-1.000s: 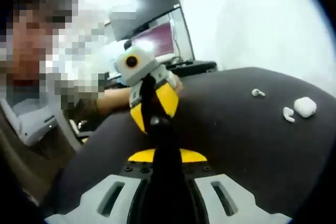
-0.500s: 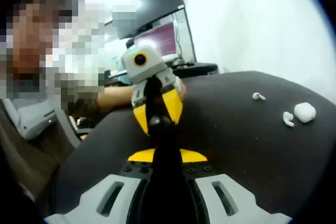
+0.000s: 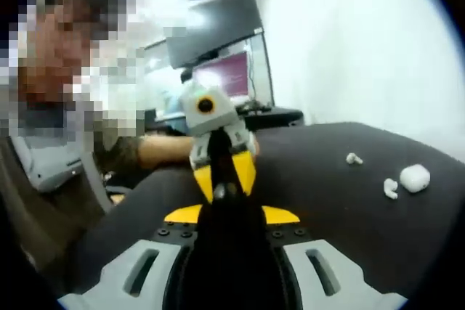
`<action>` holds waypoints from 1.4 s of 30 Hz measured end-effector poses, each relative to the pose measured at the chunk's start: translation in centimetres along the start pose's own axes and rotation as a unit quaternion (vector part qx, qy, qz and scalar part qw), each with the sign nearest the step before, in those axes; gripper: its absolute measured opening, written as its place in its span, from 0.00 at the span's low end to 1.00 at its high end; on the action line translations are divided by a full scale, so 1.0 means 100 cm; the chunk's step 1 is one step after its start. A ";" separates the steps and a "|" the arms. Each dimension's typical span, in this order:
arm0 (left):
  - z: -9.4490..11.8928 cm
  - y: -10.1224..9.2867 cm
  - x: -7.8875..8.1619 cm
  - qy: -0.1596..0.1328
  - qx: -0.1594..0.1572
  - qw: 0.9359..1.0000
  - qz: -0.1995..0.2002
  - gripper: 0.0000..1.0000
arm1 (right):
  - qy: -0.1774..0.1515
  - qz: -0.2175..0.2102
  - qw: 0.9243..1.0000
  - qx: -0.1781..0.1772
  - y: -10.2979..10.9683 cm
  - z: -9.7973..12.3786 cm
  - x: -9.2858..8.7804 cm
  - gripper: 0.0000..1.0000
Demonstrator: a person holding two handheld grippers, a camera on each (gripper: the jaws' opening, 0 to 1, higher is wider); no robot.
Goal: Pick up three earphones and place each one into its charging case using tactile feedback, ensure that each earphone is properly inserted and securely positioned inside the case.
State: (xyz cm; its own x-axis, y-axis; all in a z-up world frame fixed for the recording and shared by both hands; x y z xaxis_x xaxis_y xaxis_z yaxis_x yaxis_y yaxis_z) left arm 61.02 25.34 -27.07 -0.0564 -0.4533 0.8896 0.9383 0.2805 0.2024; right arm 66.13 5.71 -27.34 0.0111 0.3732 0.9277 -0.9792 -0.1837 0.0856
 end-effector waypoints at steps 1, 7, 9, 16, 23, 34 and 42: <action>0.000 0.000 0.000 0.001 0.000 1.000 0.000 0.15 | 0.005 0.004 1.000 -0.002 0.001 -0.001 0.000 0.28; -0.002 0.000 -0.001 0.012 0.004 1.000 -0.003 0.19 | 0.029 0.037 0.999 -0.010 0.005 -0.006 0.000 0.25; -0.001 0.000 -0.001 0.009 0.004 1.000 0.001 0.20 | 0.022 0.032 0.999 -0.008 0.005 -0.007 0.002 0.22; 0.016 0.012 0.006 -0.077 0.008 0.995 0.062 0.24 | 0.024 0.035 0.999 -0.012 0.005 -0.003 0.006 0.18; 0.047 0.038 0.004 -0.208 0.065 0.963 0.161 0.24 | -0.016 0.013 0.997 -0.072 -0.001 0.017 0.021 0.17; 0.045 0.045 -0.003 -0.196 0.092 0.960 0.179 0.23 | -0.176 -0.193 0.934 -0.244 -0.043 0.091 0.021 0.17; 0.045 0.047 -0.005 -0.185 0.097 0.962 0.177 0.23 | -0.185 -0.306 0.888 -0.289 -0.047 0.144 0.007 0.17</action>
Point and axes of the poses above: the point that each gripper's makers call its tool centre point, and the gripper's own axes: z roughly backward along the fingers, y roughly to its left, x roughly out of its top, the point moved 10 cm from there along z, roughly backward along the fingers, and after that the axes turned 11 degrees about y, right-handed, at the moved point
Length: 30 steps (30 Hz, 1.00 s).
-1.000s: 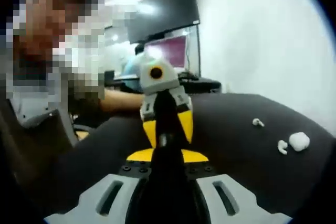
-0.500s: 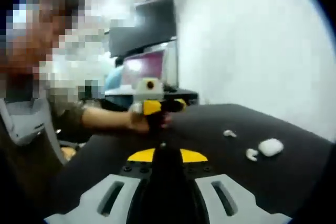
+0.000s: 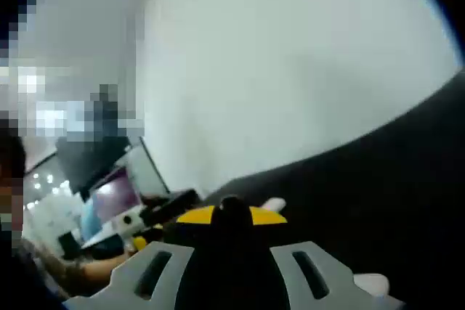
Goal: Pick up three earphones and place each one into its charging case using tactile feedback, ensure that each earphone is properly inserted and securely positioned inside the case.
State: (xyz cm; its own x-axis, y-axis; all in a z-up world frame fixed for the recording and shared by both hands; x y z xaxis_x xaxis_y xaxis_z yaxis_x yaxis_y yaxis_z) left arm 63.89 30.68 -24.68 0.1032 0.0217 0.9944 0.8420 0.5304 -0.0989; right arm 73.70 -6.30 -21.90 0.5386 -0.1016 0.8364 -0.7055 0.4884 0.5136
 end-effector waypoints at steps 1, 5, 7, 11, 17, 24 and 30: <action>0.000 0.000 0.000 0.000 0.002 1.000 0.001 0.23 | 0.011 0.005 1.000 -0.008 -0.004 0.003 -0.001 0.17; 0.000 0.002 -0.003 0.017 0.016 1.000 -0.002 0.21 | 0.061 -0.010 0.998 -0.016 -0.019 0.008 -0.007 0.17; -0.002 0.001 -0.004 0.027 0.019 0.999 -0.011 0.20 | 0.075 -0.022 0.997 -0.015 -0.023 0.009 -0.013 0.17; -0.005 0.001 -0.006 0.044 0.019 0.999 -0.018 0.20 | 0.107 -0.027 0.994 -0.008 -0.022 0.002 -0.021 0.17; -0.009 0.000 -0.009 0.066 0.026 0.997 -0.020 0.21 | 0.149 -0.041 0.988 0.020 -0.016 -0.012 -0.032 0.17; -0.009 0.001 -0.010 0.072 0.030 0.997 -0.020 0.21 | 0.172 -0.033 0.984 0.016 -0.016 -0.015 -0.040 0.18; -0.008 0.001 -0.011 0.071 0.027 0.997 -0.021 0.21 | 0.167 -0.021 0.986 0.006 -0.016 -0.015 -0.040 0.18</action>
Point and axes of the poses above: the point that each gripper's makers call its tool centre point, and the gripper's own axes: z roughly backward along the fingers, y roughly to its left, x roughly out of its top, the point moved 10 cm from there along z, roughly backward along the fingers, and after that the axes turned 11 degrees about y, right-handed, at the moved point
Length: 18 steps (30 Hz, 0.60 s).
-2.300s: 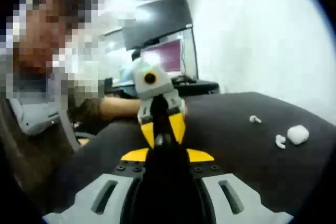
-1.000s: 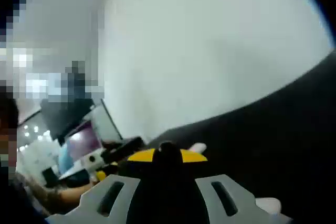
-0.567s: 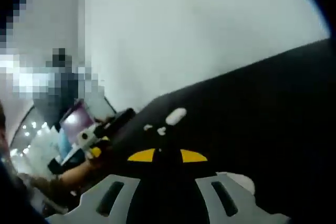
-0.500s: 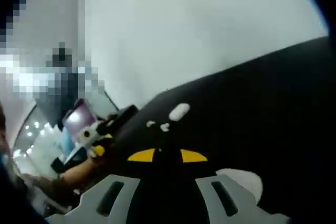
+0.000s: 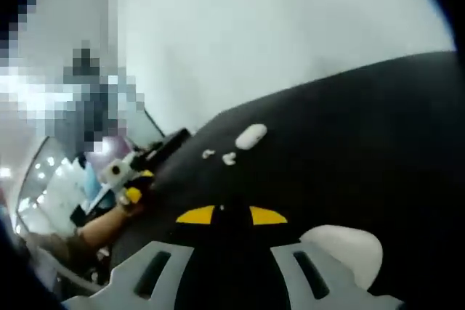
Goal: Pick up three earphones and place each one into its charging case using tactile feedback, ensure that each earphone is properly inserted and securely positioned inside the case.
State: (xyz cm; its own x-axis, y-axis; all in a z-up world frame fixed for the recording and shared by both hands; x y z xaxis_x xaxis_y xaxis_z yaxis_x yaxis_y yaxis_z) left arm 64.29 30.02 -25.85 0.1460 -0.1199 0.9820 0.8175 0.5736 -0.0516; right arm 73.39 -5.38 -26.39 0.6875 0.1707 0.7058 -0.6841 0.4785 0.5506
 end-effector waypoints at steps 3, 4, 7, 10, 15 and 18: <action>0.001 0.000 0.000 -0.002 -0.003 1.000 -0.001 0.21 | -0.002 0.012 1.000 -0.008 0.002 0.000 0.000 0.18; 0.001 0.000 0.000 -0.002 -0.003 1.000 -0.001 0.21 | 0.001 0.016 1.000 -0.007 0.003 -0.001 0.000 0.18; 0.001 -0.001 0.000 -0.002 -0.005 1.000 -0.002 0.21 | 0.007 0.015 1.000 0.001 0.009 -0.005 0.000 0.18; 0.001 -0.001 -0.001 -0.001 -0.006 1.000 -0.004 0.20 | 0.005 0.023 1.000 -0.009 0.009 -0.008 0.001 0.18; 0.000 -0.001 -0.001 0.003 -0.007 1.000 -0.009 0.20 | 0.007 0.033 0.999 -0.026 0.007 -0.002 0.003 0.18; 0.001 -0.001 0.000 0.002 -0.008 1.000 -0.009 0.20 | -0.005 0.069 0.996 -0.059 0.006 0.004 0.008 0.19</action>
Point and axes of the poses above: the point that each gripper's makers call its tool centre point, and the gripper's own axes: z roughly backward along the fingers, y roughly to its left, x roughly out of its top, the point moved 10 cm from there along z, roughly backward along the fingers, and after that the axes turned 11 degrees about y, right-handed, at the moved point
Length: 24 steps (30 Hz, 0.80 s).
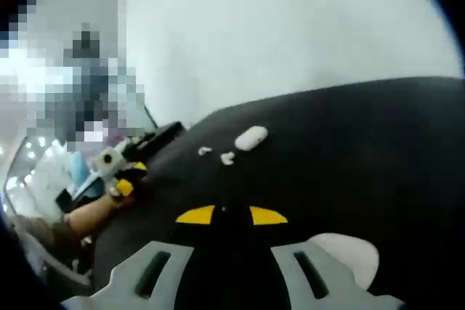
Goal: Pick up three earphones and place each one into its charging case using tactile feedback, ensure that each earphone is properly inserted and securely positioned inside the case.
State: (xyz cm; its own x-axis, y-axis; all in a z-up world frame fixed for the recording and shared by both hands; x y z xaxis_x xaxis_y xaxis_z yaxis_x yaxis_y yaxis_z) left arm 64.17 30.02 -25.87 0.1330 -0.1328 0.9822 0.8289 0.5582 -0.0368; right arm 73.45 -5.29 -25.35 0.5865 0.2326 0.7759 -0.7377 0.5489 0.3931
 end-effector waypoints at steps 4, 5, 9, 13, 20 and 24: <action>0.001 0.001 0.001 -0.006 0.000 1.000 0.006 0.21 | -0.078 0.002 0.997 -0.019 -0.005 0.018 0.017 0.20; 0.001 0.001 0.001 -0.005 0.001 1.000 0.007 0.21 | -0.099 -0.002 0.995 -0.025 -0.006 0.021 0.020 0.20; 0.000 0.000 0.000 -0.001 0.003 1.000 0.005 0.21 | -0.116 -0.002 0.993 -0.018 -0.006 0.027 0.022 0.20; -0.002 -0.001 -0.001 0.006 0.006 1.000 0.005 0.21 | -0.116 -0.003 0.993 -0.009 -0.008 0.024 0.024 0.20; -0.004 0.000 -0.002 0.017 0.012 1.000 0.009 0.21 | -0.154 -0.006 0.988 0.001 -0.007 0.029 0.027 0.20; -0.007 0.002 -0.002 0.028 0.018 0.999 0.016 0.22 | -0.165 0.002 0.986 0.001 -0.008 0.028 0.028 0.20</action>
State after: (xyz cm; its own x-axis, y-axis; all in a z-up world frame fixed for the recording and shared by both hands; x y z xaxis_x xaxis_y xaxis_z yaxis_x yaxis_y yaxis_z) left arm 64.73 29.55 -26.18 0.1897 -0.1593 0.9688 0.8038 0.5918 -0.0601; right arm 74.74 -7.36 -22.09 0.4435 -0.0394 0.8954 -0.7404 0.5469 0.3908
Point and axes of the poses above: the point that each gripper's makers call its tool centre point, and the gripper's own axes: z roughly backward along the fingers, y roughly to its left, x roughly out of its top, the point moved 10 cm from there along z, roughly backward along the fingers, and after that the axes turned 11 degrees about y, right-handed, at the moved point
